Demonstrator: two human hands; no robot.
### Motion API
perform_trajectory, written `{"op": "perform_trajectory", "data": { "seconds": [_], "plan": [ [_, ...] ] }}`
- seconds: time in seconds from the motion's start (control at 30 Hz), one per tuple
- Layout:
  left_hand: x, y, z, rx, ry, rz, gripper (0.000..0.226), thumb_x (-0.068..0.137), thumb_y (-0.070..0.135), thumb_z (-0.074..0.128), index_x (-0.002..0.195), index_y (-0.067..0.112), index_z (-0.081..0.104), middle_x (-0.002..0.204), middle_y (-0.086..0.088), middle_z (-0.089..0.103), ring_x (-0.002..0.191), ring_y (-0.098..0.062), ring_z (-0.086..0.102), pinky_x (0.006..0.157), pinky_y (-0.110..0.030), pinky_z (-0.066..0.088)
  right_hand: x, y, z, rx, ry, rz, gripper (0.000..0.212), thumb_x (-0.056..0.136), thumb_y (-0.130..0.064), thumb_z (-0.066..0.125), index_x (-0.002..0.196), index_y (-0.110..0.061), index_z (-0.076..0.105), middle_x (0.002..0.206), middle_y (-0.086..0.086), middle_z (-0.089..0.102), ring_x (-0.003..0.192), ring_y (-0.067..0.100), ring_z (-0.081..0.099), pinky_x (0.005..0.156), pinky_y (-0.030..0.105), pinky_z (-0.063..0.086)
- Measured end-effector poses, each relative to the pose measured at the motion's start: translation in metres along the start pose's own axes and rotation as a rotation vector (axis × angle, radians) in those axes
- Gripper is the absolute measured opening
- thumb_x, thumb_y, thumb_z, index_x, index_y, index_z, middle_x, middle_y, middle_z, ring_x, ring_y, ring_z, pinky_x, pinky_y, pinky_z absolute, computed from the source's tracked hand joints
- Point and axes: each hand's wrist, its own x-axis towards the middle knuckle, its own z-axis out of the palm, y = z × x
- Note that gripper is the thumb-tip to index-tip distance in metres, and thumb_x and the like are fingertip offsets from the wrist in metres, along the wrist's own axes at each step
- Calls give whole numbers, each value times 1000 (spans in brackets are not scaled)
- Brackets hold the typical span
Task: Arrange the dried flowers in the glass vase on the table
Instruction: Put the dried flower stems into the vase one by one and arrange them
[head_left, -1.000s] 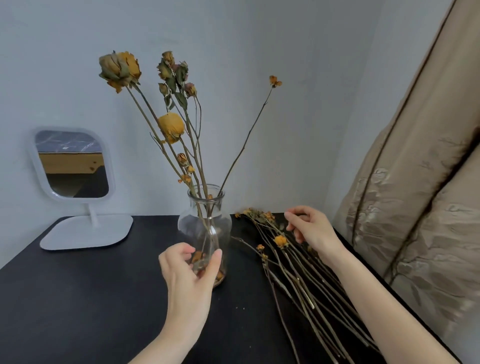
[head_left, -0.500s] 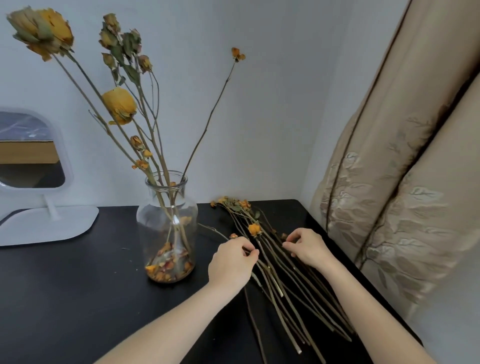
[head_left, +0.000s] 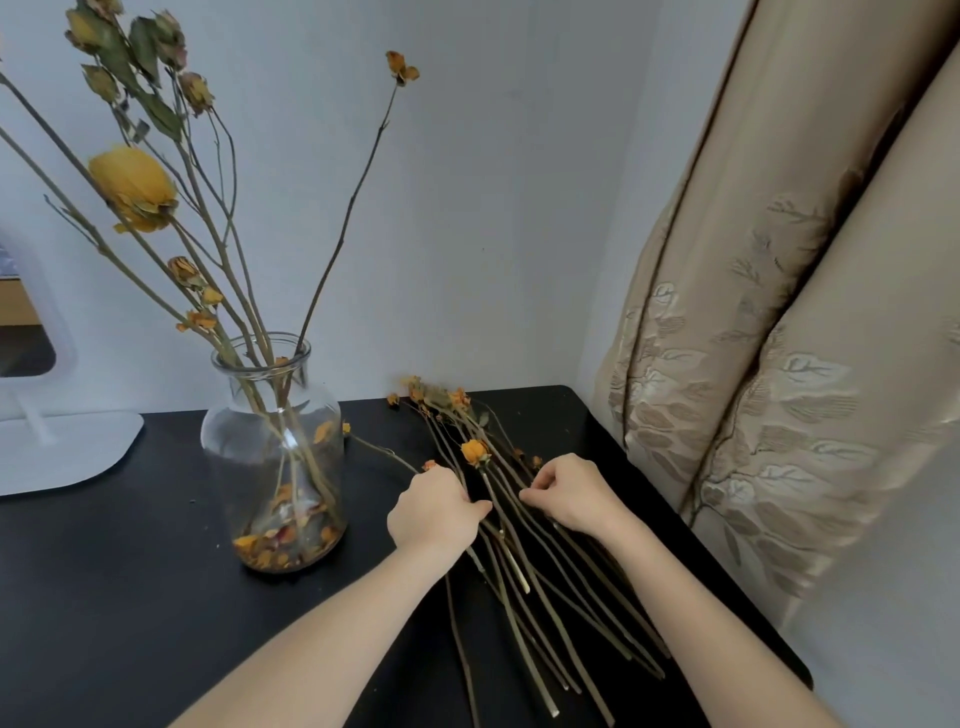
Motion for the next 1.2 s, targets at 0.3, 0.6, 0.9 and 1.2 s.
{"op": "perform_trajectory", "data": {
  "seconds": [0.3, 0.6, 0.9, 1.2],
  "plan": [
    [-1, -2, 1, -50, -85, -43, 31, 78, 45, 68, 64, 18, 60, 68, 4, 61, 65, -15, 61, 56, -27, 46, -2, -11, -19, 150, 128, -81, 15, 87, -30, 62, 91, -18, 70, 67, -9, 61, 64, 1, 56, 57, 14, 37],
    [-1, -5, 0, -46, -78, -77, 25, 79, 39, 67, 77, 15, 67, 74, 1, 65, 71, -19, 64, 62, -29, 49, -3, -13, -20, 165, 141, -101, 15, 86, -31, 63, 90, -18, 69, 68, -9, 60, 64, 2, 55, 55, 14, 35],
    [2, 0, 6, 29, -18, -54, 27, 80, 40, 65, 67, 16, 60, 67, 3, 61, 62, -16, 60, 50, -25, 40, -5, -12, -18, 184, 147, -85, 14, 86, -31, 63, 89, -18, 69, 65, -9, 59, 61, 2, 55, 55, 13, 35],
    [9, 0, 3, -176, -116, -185, 23, 79, 33, 66, 71, 13, 55, 70, 0, 57, 65, -17, 58, 52, -27, 40, -5, -10, -17, 180, 150, -76, 11, 86, -32, 63, 84, -21, 66, 65, -9, 58, 62, 1, 54, 53, 13, 34]
  ]
}}
